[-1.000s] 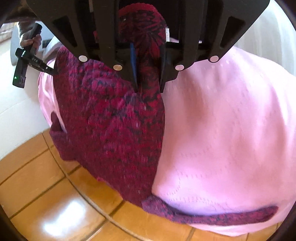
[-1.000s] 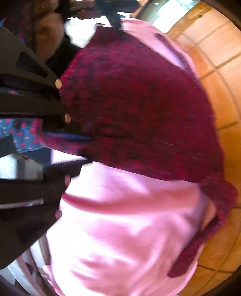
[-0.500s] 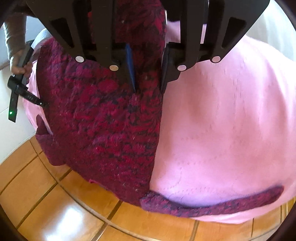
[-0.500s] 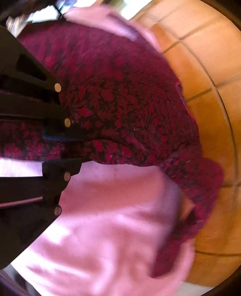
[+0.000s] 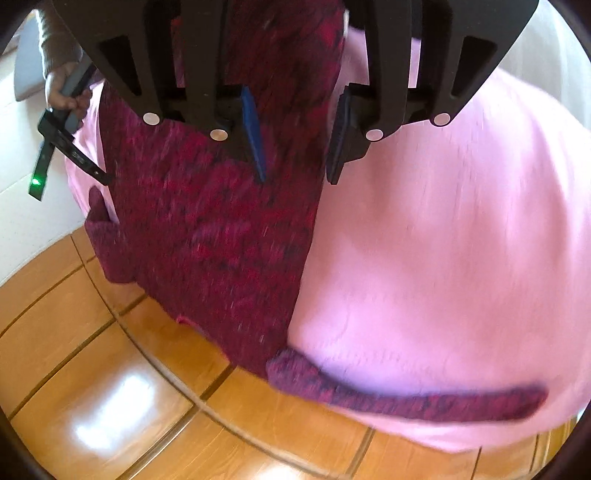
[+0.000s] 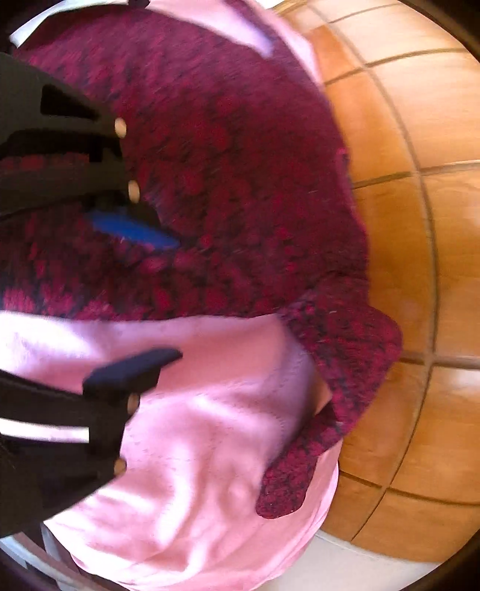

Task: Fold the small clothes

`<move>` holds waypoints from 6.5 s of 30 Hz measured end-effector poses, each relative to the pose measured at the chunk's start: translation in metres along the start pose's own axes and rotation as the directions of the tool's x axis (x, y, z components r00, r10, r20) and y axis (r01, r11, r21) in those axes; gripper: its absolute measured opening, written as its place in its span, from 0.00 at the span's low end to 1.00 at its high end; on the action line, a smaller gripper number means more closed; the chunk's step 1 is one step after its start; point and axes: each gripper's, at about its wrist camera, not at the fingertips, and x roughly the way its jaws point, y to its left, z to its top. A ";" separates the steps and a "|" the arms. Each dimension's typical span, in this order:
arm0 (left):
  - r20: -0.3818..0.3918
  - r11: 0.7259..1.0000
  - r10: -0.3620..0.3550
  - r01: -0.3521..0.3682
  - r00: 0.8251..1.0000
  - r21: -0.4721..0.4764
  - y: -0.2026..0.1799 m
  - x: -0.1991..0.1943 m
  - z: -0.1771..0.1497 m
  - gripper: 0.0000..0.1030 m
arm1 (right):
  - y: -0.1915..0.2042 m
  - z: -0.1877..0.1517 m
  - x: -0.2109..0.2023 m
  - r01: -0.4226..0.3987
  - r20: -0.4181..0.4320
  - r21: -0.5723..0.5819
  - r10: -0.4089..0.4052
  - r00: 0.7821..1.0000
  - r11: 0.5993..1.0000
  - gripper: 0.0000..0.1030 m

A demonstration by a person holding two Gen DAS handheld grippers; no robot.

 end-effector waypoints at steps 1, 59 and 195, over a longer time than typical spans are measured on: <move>0.014 1.000 0.002 -0.002 1.000 0.016 -0.006 0.001 0.006 0.31 | 0.013 0.008 0.006 -0.013 0.008 0.001 0.013 1.000 1.000 0.62; 0.031 0.980 -0.049 0.042 0.998 0.194 -0.096 0.103 0.043 0.82 | -0.203 0.077 0.042 0.192 0.060 0.645 -0.300 0.952 0.740 0.72; 0.072 0.990 -0.137 0.138 0.988 -0.005 -0.088 0.088 0.104 0.49 | 0.215 0.150 0.131 -0.453 -0.080 -0.041 0.449 0.890 0.890 0.34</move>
